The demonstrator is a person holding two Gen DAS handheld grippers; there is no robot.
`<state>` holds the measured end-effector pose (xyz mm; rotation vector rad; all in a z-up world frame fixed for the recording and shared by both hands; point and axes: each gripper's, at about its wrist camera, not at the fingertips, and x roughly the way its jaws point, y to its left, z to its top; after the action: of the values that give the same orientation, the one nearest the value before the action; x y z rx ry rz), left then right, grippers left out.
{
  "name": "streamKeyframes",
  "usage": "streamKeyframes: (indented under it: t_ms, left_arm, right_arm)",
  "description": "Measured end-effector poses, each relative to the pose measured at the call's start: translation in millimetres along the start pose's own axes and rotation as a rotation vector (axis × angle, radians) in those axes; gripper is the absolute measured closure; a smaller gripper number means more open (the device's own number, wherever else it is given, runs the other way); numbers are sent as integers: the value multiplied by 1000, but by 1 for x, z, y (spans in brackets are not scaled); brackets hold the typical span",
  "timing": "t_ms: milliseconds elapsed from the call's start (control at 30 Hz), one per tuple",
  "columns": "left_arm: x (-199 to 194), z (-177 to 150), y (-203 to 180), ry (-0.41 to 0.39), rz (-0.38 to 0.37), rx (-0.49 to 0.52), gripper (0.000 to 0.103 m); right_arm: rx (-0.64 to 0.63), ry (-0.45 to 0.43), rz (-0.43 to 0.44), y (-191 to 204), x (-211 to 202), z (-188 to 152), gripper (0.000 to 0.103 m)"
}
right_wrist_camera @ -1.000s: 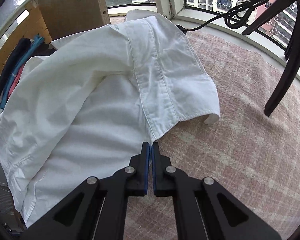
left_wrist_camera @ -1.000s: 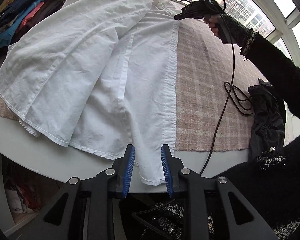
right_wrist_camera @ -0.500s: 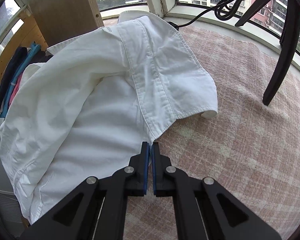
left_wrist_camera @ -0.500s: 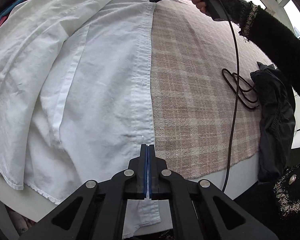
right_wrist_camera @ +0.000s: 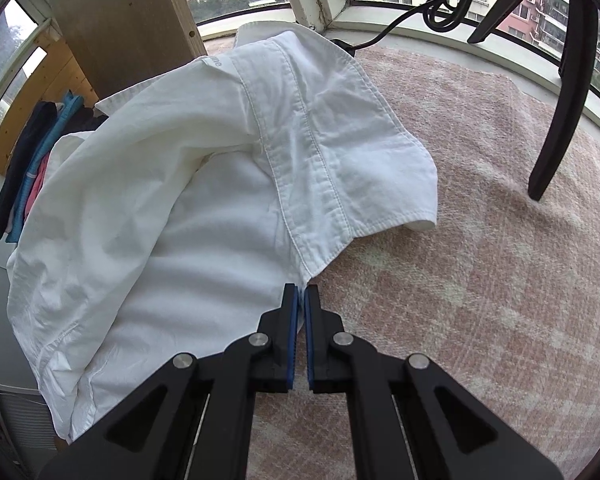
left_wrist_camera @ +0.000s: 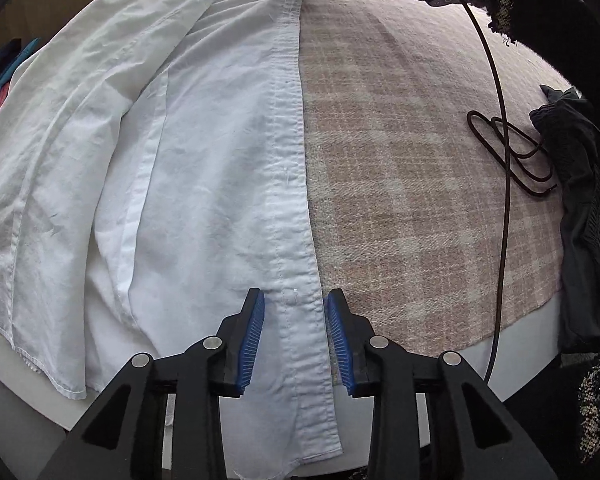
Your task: Fold clothes
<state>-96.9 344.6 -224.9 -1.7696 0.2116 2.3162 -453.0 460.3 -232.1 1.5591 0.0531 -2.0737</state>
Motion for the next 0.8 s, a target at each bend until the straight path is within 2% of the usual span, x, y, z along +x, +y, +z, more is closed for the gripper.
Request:
streamKeyframes:
  t_ms: [67, 100, 167, 300, 333, 367, 400, 500, 600, 667, 733, 800]
  left_arm:
    - [0, 1, 2, 4, -8, 7, 83]
    - [0, 1, 6, 10, -20, -1, 99]
    - [-1, 1, 18, 25, -67, -33, 100]
    - [-24, -5, 34, -5, -215, -86, 100]
    - [-32, -6, 35, -21, -244, -89, 100]
    - [-40, -7, 36, -36, -273, -91, 100]
    - [-45, -8, 35, -45, -293, -85, 100]
    - [-43, -6, 28, -41, -309, -50, 100]
    - [-17, -1, 15, 19, -332, -40, 97]
    - [-4, -2, 11, 70, -337, -43, 96]
    - [-16, -11, 12, 72, -378, -64, 95]
    - [-36, -20, 16, 48, -387, -62, 89]
  right_arm:
    - [2, 7, 10, 4, 4, 6, 90]
    - [5, 6, 17, 5, 5, 7, 87]
    - [12, 1, 33, 6, 6, 8, 82]
    - [21, -17, 44, 6, 7, 11, 82]
    - [12, -28, 38, 8, 6, 13, 86]
    - [3, -39, 32, 9, 5, 14, 102]
    - [-6, -50, 26, 11, 4, 15, 101]
    - [-33, -83, 8, 16, 2, 18, 101]
    - [-63, -114, -43, 22, 1, 20, 102]
    - [-99, -88, -94, 29, 11, 22, 101]
    - [-134, -67, -137, 33, 22, 27, 101]
    - [-117, -61, -138, 32, 23, 29, 99]
